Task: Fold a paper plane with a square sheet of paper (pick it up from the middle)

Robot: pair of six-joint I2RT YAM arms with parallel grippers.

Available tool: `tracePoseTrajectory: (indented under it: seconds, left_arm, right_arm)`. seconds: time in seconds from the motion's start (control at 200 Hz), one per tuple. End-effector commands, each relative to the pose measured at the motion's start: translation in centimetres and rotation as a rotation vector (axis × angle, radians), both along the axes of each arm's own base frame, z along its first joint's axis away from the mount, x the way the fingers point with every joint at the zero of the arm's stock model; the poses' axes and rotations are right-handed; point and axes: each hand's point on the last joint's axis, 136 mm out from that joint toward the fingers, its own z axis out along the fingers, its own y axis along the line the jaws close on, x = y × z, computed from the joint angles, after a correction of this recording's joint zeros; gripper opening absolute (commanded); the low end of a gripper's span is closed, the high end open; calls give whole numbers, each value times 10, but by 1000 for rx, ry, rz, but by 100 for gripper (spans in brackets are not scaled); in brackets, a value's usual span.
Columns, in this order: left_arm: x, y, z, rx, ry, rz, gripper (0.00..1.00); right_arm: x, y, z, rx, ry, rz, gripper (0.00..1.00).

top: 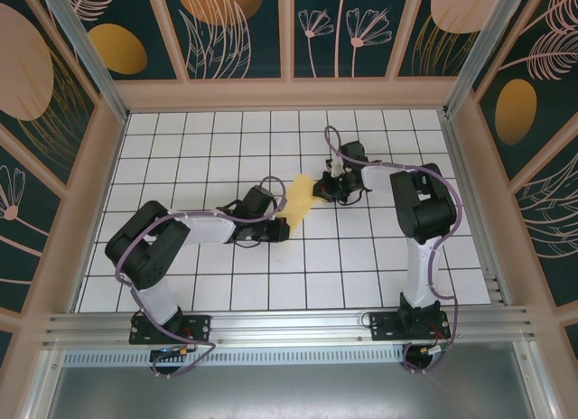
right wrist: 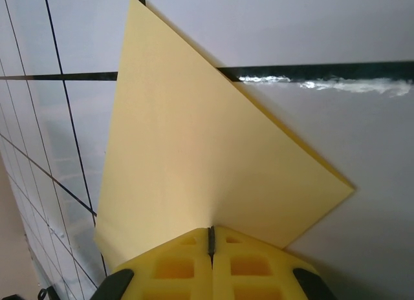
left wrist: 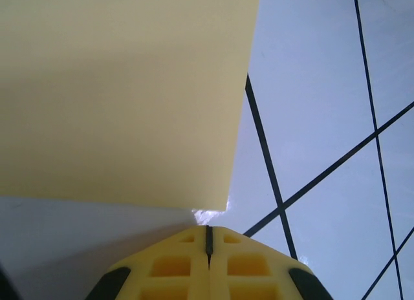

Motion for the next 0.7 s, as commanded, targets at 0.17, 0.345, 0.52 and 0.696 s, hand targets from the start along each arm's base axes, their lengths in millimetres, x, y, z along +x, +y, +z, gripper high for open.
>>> tracePoseTrajectory:
  seconds: [0.17, 0.345, 0.52, 0.696]
  left_arm:
    - [61, 41, 76, -7, -202, 345, 16]
    - [76, 99, 72, -1, -183, 553, 33]
    - [81, 120, 59, 16, -148, 621, 44]
    - [88, 125, 47, 15, -108, 649, 51]
  right_arm:
    - [13, 18, 40, -154, -182, 0, 0]
    - [-4, 44, 28, -217, -184, 27, 4]
    - [-16, 74, 14, -261, -173, 89, 11]
    - [-32, 89, -4, -288, -152, 177, 12]
